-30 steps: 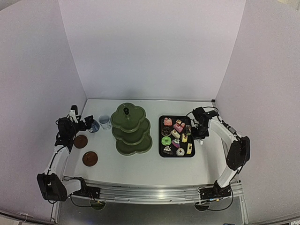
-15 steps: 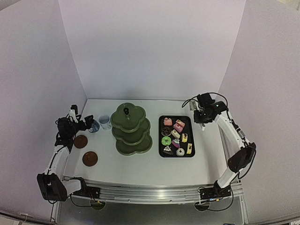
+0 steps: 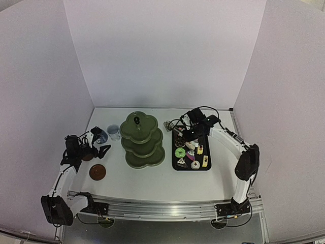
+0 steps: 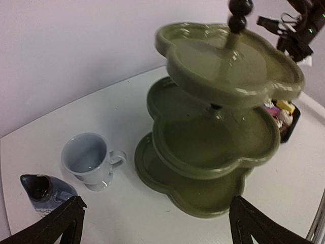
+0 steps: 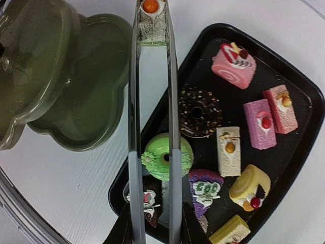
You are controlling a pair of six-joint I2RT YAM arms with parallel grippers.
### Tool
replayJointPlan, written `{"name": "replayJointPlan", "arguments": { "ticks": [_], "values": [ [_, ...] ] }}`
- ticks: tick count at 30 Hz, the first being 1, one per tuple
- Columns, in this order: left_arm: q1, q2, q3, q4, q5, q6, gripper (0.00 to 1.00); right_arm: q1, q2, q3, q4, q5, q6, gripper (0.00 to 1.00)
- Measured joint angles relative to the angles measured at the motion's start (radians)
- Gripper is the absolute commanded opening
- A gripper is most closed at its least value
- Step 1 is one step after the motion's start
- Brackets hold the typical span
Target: Serve the afternoon tea
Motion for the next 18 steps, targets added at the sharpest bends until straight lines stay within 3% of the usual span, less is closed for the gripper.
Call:
{"name": "replayJointPlan", "arguments": {
  "ticks": [9, 18],
  "values": [
    [-0.040, -0.002, -0.015, -0.178, 0.087, 0.240, 1.00, 0.051, 0.064, -0.038, 0.102, -0.094, -0.009, 0.00],
    [-0.047, -0.001, -0.016, -0.212, 0.095, 0.310, 1.00, 0.096, 0.140, -0.040, 0.141, -0.111, -0.005, 0.01]
  ]
}}
